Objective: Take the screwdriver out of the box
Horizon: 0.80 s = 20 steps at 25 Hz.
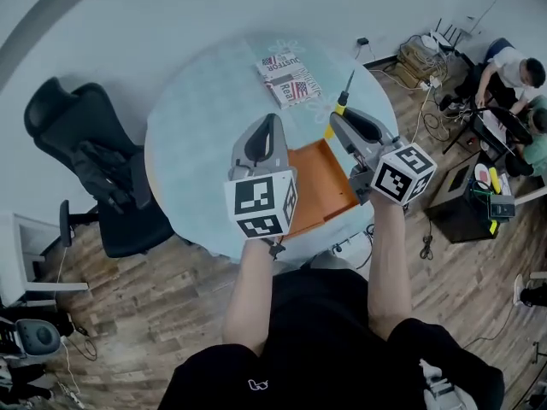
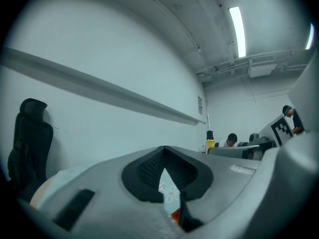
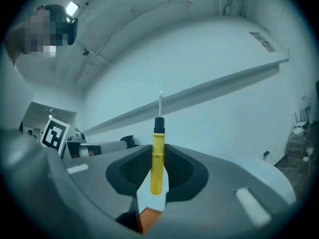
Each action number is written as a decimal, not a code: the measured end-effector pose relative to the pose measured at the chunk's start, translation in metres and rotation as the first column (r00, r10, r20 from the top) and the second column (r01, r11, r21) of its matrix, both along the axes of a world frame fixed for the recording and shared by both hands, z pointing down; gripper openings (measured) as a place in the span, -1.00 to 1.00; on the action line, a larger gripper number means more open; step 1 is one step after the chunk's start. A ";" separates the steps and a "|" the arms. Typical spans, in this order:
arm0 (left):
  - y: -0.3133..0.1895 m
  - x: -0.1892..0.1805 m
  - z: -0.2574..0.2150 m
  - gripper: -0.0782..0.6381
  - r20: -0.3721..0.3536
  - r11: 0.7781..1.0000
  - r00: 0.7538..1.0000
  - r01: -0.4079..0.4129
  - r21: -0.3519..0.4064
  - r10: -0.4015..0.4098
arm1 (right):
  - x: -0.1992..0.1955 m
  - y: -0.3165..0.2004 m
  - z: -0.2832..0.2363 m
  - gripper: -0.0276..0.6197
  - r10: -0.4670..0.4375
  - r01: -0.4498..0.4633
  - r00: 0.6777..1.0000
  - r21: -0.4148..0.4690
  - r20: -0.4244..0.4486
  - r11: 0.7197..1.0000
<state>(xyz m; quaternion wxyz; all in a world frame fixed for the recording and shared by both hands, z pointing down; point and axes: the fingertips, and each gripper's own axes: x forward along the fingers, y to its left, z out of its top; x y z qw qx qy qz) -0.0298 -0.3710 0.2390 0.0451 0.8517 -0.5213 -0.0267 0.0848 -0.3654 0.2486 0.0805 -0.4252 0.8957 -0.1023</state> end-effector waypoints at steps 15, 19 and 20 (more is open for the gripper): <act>0.011 0.002 0.004 -0.77 0.001 1.000 1.000 0.002 0.001 -0.002 | -0.005 0.002 -0.004 -0.64 0.028 -0.027 0.997 0.021 -0.068 0.999; 0.011 -0.004 0.012 -0.77 -0.004 1.000 1.000 0.012 -0.017 -0.012 | -0.005 0.000 0.000 -0.64 0.039 -0.038 0.996 0.014 -0.076 0.999; 0.009 -0.005 0.014 -0.77 -0.004 1.000 1.000 0.012 -0.020 -0.012 | -0.006 -0.002 0.001 -0.64 0.041 -0.040 0.996 0.013 -0.077 0.999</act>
